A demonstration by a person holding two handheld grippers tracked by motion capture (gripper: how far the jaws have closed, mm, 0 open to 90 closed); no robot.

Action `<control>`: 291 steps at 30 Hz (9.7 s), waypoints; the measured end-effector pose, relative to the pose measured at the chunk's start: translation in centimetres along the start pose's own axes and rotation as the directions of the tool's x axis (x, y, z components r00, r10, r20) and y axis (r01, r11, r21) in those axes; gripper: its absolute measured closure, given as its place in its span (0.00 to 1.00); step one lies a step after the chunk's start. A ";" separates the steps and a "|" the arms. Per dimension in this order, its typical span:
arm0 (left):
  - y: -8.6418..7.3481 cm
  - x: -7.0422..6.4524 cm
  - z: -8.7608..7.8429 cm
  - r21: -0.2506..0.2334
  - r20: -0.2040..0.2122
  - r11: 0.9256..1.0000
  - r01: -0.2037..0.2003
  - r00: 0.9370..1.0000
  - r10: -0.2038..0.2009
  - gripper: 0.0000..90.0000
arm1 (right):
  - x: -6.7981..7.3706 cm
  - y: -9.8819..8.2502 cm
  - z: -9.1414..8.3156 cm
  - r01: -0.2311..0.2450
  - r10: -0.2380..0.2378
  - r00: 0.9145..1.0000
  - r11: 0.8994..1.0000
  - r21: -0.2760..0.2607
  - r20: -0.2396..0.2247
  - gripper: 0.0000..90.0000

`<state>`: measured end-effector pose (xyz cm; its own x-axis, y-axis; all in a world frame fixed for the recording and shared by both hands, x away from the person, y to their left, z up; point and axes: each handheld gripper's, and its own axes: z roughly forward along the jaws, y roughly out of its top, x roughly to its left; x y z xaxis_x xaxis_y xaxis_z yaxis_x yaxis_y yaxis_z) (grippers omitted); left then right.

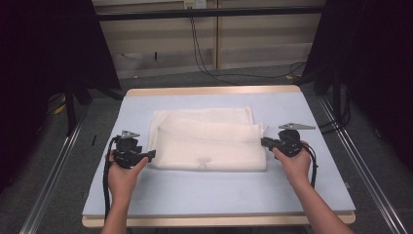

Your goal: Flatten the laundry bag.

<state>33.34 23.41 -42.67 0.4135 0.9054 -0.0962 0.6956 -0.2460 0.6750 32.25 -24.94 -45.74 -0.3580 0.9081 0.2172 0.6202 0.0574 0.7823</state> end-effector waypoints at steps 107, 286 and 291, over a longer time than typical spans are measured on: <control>0.3 -16.8 6.0 -0.025 0.557 0.955 -0.294 0.790 0.258 0.93 | 6.6 0.2 1.4 0.220 -0.205 0.961 0.973 0.065 -0.183 0.37; -0.8 -10.6 2.9 -0.030 0.503 0.996 -0.089 0.859 0.092 0.84 | 10.0 -0.7 1.9 0.233 -0.182 0.915 0.967 0.102 -0.359 0.79; -1.2 -8.9 2.9 -0.020 0.451 0.999 -0.047 0.891 0.051 0.71 | 9.8 -0.8 1.4 0.242 -0.192 0.916 0.965 0.103 -0.351 0.92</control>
<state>30.52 14.61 -44.77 0.6686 0.6384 -0.3813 0.6636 -0.2809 0.6933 29.23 -15.49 -45.07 -0.6922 0.6756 0.2538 0.5840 0.3177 0.7470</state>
